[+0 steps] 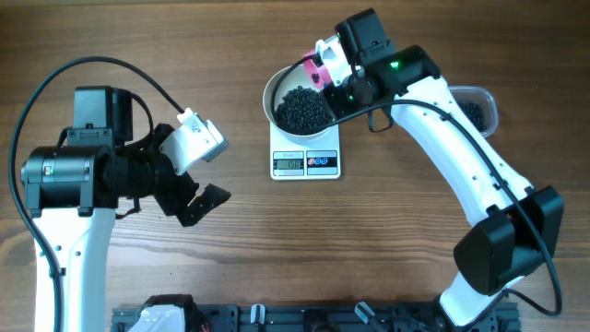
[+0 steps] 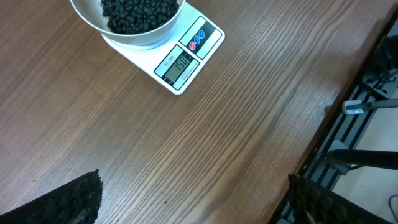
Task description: Scoop item into bowl and weigh 150g on scale
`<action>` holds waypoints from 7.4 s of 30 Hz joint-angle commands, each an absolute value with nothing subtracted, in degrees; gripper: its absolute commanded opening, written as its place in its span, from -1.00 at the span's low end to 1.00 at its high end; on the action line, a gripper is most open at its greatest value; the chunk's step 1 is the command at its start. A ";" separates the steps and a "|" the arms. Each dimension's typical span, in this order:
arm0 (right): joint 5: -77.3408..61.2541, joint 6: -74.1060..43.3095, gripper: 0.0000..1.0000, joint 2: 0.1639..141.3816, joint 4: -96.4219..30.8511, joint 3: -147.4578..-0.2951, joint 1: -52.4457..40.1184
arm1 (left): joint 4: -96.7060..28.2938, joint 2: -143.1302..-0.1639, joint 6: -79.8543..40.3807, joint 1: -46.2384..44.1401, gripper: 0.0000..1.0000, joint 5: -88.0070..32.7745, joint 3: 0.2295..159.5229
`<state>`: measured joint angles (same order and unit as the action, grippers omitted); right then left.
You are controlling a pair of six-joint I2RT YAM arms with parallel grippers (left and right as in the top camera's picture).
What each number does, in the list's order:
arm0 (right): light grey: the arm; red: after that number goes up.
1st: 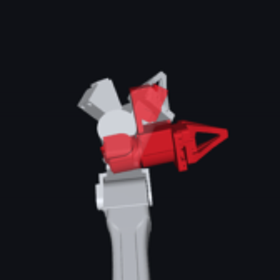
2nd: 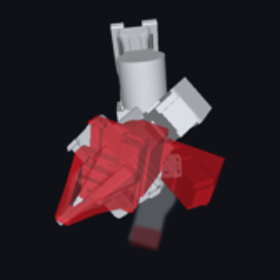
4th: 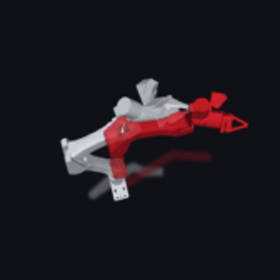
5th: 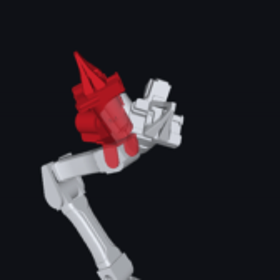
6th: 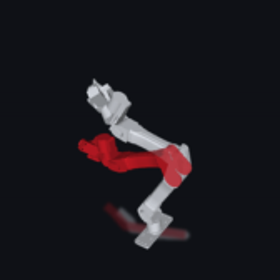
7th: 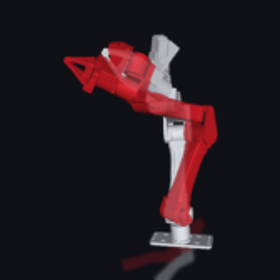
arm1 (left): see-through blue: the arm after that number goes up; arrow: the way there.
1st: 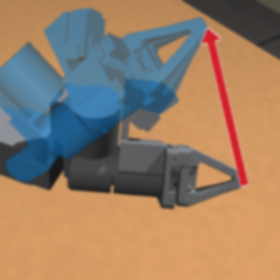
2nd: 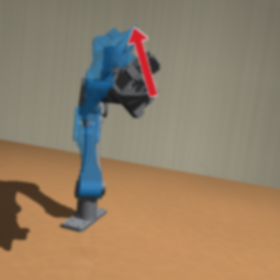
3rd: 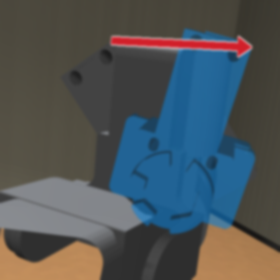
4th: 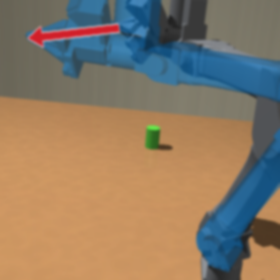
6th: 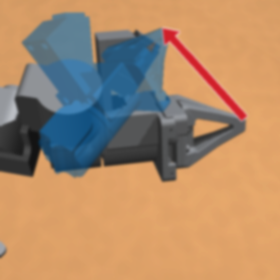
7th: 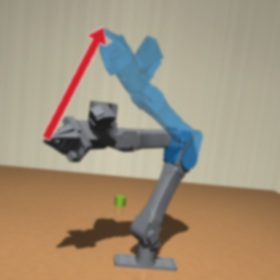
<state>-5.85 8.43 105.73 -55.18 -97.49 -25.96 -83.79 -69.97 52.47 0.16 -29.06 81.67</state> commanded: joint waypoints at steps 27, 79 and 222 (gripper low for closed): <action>-40.82 -4.40 -0.91 105.54 -53.63 -98.24 -13.52 | -83.81 -70.22 53.60 0.49 1.00 -30.17 81.54; -37.50 -33.95 -0.91 51.11 -33.58 -28.93 -0.99 | -83.81 -70.22 53.60 0.49 1.00 -30.17 81.54; -3.01 1.10 0.99 1.39 0.03 -0.30 -1.10 | -20.62 -0.16 -21.47 0.45 1.00 -10.33 20.75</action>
